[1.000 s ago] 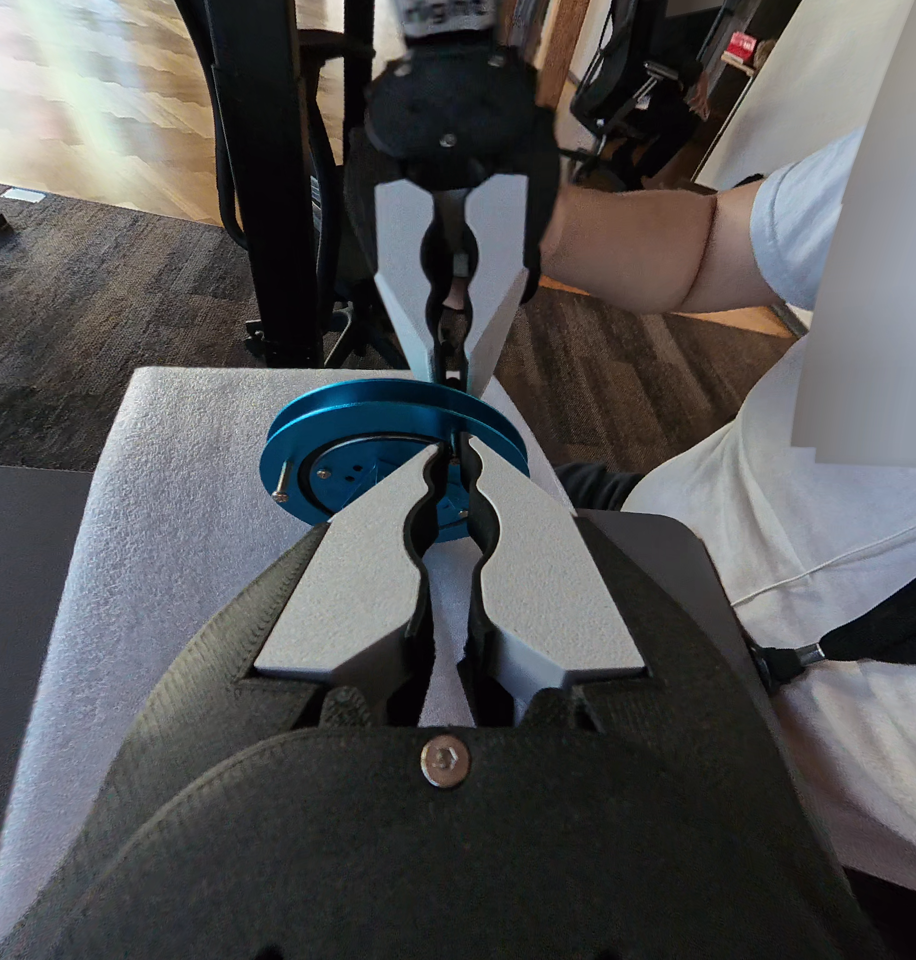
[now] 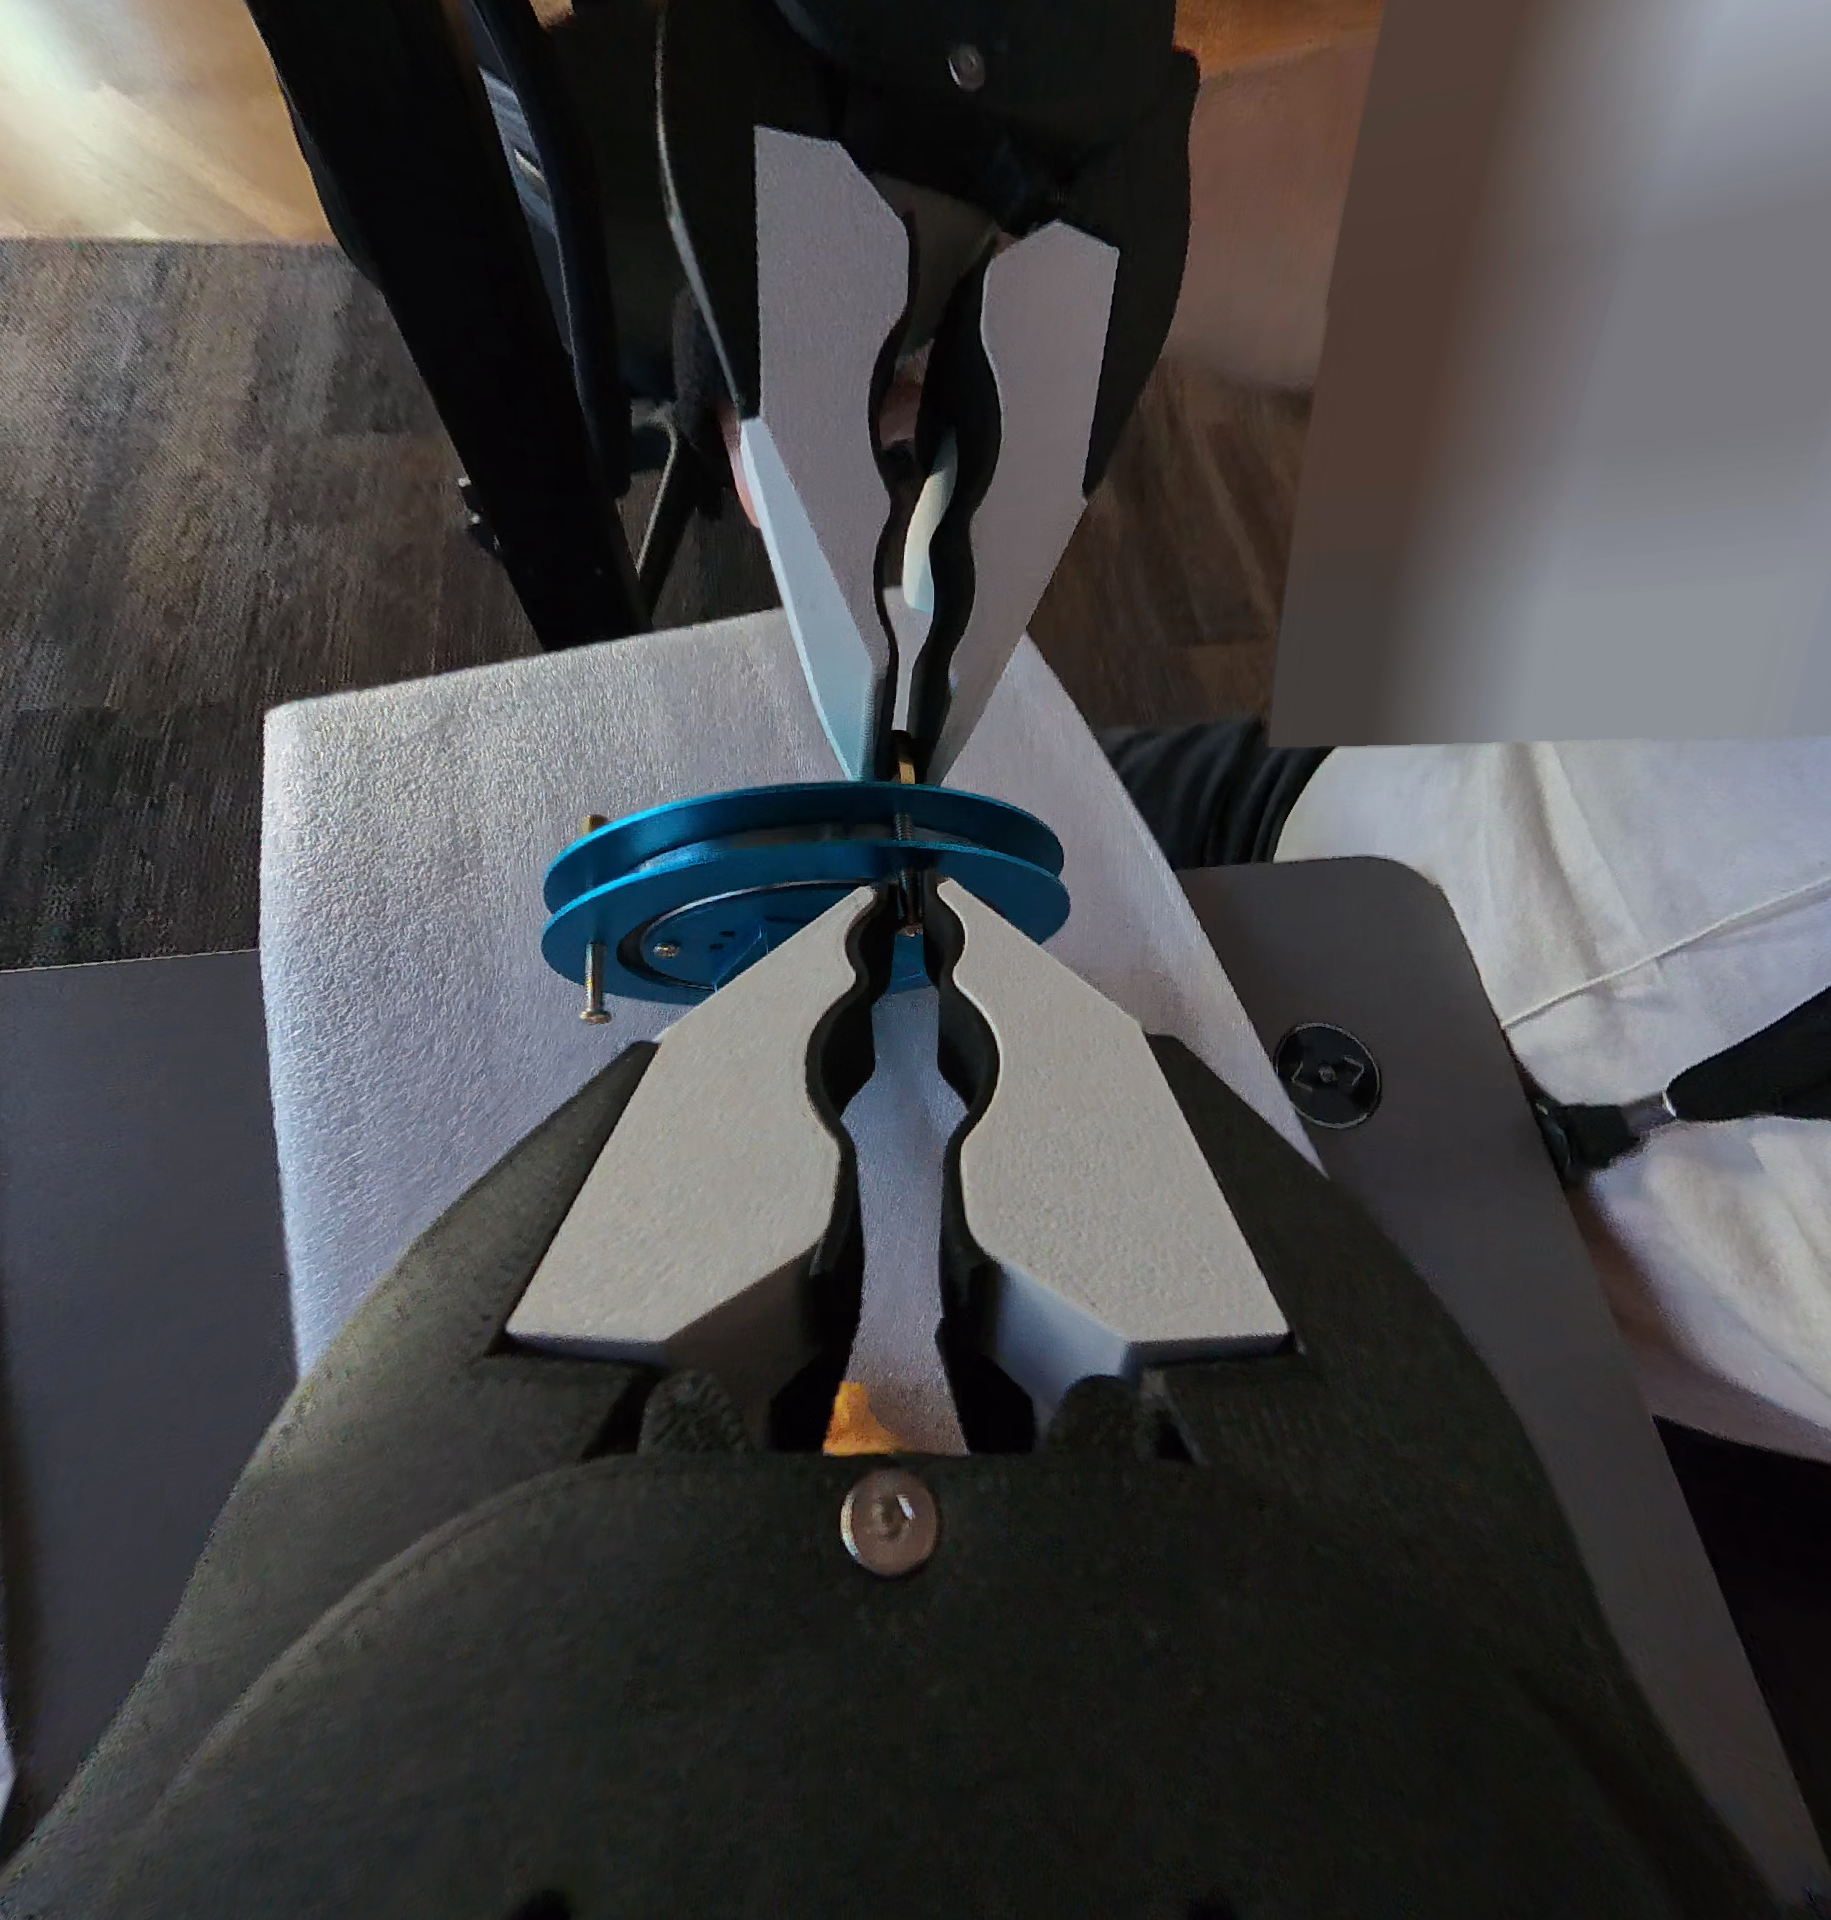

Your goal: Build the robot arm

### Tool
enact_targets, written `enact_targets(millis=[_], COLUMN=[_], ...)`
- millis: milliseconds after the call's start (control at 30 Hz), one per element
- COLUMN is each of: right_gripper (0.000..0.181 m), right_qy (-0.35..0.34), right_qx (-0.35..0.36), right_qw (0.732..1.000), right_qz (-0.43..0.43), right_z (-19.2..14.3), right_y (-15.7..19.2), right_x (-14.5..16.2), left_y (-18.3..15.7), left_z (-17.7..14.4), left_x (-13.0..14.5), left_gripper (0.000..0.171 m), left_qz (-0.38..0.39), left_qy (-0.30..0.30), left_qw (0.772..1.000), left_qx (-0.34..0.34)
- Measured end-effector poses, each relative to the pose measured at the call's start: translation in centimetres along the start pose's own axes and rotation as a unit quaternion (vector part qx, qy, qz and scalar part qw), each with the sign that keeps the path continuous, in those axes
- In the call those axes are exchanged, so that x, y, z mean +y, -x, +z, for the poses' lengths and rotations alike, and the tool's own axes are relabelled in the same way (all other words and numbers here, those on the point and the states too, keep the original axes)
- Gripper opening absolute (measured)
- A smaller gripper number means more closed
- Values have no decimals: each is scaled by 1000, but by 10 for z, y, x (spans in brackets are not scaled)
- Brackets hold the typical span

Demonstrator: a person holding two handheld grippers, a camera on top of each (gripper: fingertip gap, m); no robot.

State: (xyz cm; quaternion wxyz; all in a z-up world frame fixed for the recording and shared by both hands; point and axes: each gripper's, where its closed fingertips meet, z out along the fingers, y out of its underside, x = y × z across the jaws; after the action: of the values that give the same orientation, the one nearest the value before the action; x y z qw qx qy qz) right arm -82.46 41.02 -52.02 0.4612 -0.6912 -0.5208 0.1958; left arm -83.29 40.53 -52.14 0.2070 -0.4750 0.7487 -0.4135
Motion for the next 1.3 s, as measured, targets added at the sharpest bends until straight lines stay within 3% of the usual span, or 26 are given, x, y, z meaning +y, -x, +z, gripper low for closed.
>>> enact_targets(millis=[267,367,467,600,667,733,800,933,1033,1167,1300], right_gripper=[5,4,4,5,6,17,20,22,12,4,5], right_qy=[-12,-21,-39,-62,-74,-73,-77,-40,-9,23,-8], right_qx=[-7,-33,-88,-162,-164,-92,-5,72,104,90,8], right_qw=[1000,995,973,914,930,972,994,994,984,986,996], right_qz=[27,93,208,366,321,201,80,-67,-146,-136,87], right_z=[-1,-1,1,0,-1,-2,-6,-7,-4,0,-2], right_y=[0,1,4,6,10,5,-2,-2,-2,-1,-1], right_x=[0,0,-1,-4,-3,2,1,-6,-8,-4,-3], left_y=[1,2,1,2,-1,2,5,2,1,3,6], left_z=[3,2,1,1,2,0,-2,-1,0,-1,1], left_x=[2,4,6,7,7,8,9,9,9,9,7], left_gripper=[2,1,1,1,1,2,1,2,2,1,1], left_qz=[57,97,125,154,153,153,149,130,125,125,155], left_qy=[98,139,176,202,206,213,217,207,205,206,204], left_qw=[994,985,975,964,964,962,962,968,970,970,964], left_qx=[-7,-35,-51,-72,-65,-71,-73,-51,-41,-39,-63])
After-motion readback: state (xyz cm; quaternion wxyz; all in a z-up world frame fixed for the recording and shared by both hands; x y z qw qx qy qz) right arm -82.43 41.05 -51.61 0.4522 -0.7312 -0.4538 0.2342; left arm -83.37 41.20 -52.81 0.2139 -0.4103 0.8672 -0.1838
